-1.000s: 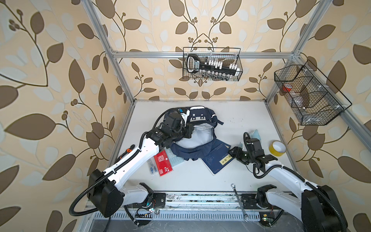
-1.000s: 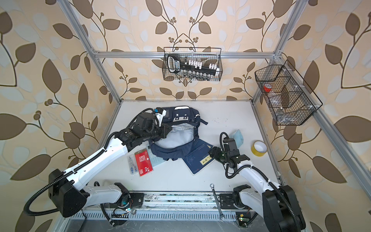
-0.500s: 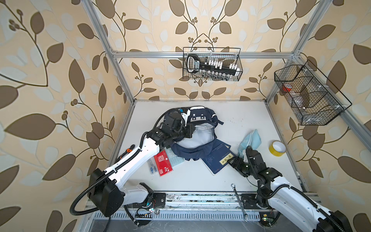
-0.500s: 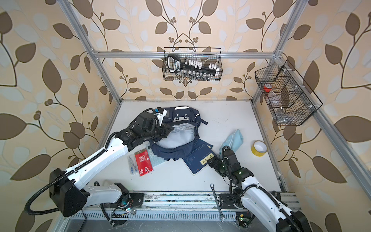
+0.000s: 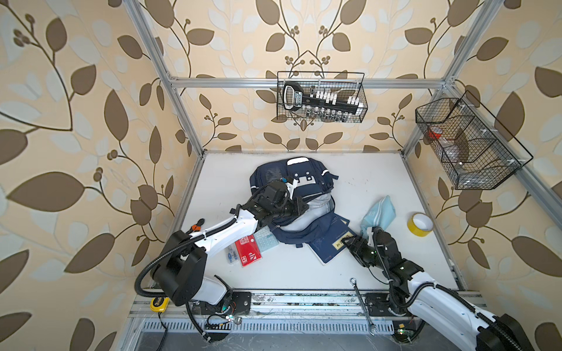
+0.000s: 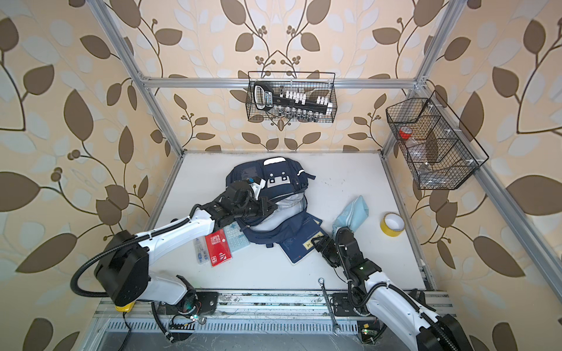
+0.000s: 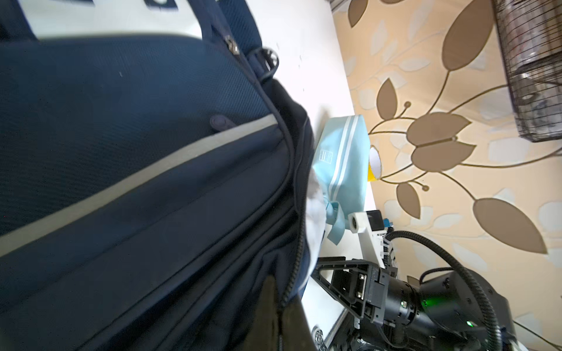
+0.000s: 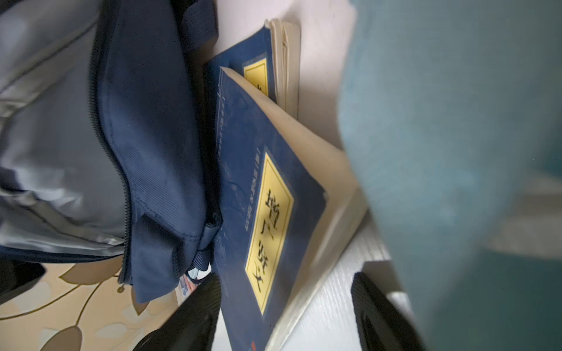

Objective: Pack books, pencil case, and school supplies into a backpack
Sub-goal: Pick up the book.

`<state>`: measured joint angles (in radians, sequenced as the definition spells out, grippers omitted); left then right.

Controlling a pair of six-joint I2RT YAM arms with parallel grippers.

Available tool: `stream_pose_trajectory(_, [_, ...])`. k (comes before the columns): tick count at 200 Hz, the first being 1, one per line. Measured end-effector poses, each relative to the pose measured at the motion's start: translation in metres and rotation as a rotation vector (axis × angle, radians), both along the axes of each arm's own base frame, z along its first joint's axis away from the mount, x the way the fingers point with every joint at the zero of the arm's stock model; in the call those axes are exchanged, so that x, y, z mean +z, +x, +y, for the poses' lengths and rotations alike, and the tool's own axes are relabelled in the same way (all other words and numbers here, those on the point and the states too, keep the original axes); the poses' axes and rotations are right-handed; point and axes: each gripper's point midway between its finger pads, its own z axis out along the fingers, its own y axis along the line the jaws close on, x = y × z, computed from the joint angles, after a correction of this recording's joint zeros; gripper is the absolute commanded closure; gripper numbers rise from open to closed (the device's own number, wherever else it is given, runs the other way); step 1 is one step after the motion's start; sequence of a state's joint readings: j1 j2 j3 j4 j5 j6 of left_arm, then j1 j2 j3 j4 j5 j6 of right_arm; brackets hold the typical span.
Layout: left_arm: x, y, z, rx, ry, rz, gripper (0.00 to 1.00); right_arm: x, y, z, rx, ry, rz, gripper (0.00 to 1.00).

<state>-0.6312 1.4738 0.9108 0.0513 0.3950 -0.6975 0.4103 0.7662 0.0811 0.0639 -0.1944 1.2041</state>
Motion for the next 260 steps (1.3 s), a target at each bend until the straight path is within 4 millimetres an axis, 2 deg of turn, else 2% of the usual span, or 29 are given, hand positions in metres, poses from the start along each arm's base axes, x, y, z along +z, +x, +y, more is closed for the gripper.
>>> stream_pose_trajectory(23, [-0.033, -0.007, -0.015, -0.017, 0.016, 0.070, 1.00, 0.001, 0.003, 0.001, -0.015, 0.022, -0.014, 0.30])
stream_pose_trajectory(42, [-0.045, -0.012, -0.018, -0.021, 0.025, 0.094, 1.00, 0.001, 0.005, 0.000, -0.026, 0.029, -0.021, 0.31])
stream_pose_trajectory(111, [-0.043, -0.010, -0.020, -0.014, 0.014, 0.084, 1.00, 0.006, 0.014, 0.000, -0.044, 0.071, -0.094, 0.33])
stream_pose_trajectory(153, [-0.043, -0.011, -0.020, -0.015, 0.014, 0.084, 1.00, 0.044, 0.024, 0.005, -0.027, 0.128, -0.247, 0.33])
stream_pose_trajectory(176, [-0.043, -0.011, -0.020, -0.016, 0.015, 0.082, 1.00, 0.046, 0.026, 0.008, -0.010, 0.129, -0.262, 0.34])
stream_pose_trajectory(199, [-0.044, -0.011, -0.020, -0.019, 0.019, 0.080, 1.00, 0.030, 0.026, 0.011, 0.012, 0.104, -0.203, 0.39])
stream_pose_trajectory(221, [-0.044, -0.011, -0.019, -0.024, 0.025, 0.075, 1.00, 0.018, 0.027, 0.014, 0.028, 0.083, -0.150, 0.50])
stream_pose_trajectory(260, [-0.046, -0.012, -0.018, -0.028, 0.036, 0.077, 1.00, 0.030, 0.038, 0.019, 0.036, 0.081, -0.176, 0.74])
